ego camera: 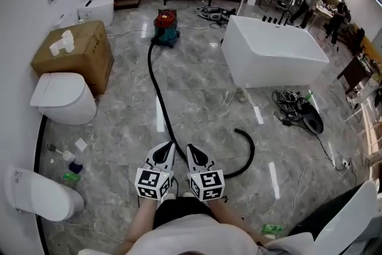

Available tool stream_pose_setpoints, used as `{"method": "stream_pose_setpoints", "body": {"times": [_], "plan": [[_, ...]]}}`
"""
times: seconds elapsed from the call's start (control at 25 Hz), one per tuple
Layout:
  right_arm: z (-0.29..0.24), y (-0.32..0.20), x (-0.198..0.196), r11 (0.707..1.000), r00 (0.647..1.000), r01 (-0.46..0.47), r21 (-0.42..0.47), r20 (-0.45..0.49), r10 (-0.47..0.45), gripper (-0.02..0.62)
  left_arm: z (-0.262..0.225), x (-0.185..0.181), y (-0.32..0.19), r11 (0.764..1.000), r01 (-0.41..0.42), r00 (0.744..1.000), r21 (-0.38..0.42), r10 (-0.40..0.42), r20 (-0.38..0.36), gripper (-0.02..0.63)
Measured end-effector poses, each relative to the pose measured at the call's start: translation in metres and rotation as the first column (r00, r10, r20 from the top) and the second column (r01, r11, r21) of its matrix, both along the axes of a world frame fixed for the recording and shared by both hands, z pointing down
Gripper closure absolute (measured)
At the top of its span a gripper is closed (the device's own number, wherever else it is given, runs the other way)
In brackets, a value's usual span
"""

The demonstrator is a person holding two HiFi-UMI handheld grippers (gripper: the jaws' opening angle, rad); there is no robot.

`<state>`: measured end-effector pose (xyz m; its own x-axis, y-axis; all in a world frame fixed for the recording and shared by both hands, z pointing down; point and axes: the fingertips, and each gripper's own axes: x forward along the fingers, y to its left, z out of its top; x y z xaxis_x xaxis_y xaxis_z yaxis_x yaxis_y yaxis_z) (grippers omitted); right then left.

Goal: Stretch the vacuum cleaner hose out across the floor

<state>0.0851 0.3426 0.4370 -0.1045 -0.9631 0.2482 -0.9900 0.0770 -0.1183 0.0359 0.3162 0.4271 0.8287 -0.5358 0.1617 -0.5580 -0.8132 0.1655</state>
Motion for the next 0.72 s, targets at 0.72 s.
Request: {"method": "stream_pose_setpoints", "body": {"times": [0.72], "plan": [[-0.003,-0.001,0.000,1.000,1.000,0.000,0.010,0.023,-0.001,0.578,0.003,-0.006,0.001,1.000,0.012,1.000,-0.002,-0.012,0.009,0.597]]}}
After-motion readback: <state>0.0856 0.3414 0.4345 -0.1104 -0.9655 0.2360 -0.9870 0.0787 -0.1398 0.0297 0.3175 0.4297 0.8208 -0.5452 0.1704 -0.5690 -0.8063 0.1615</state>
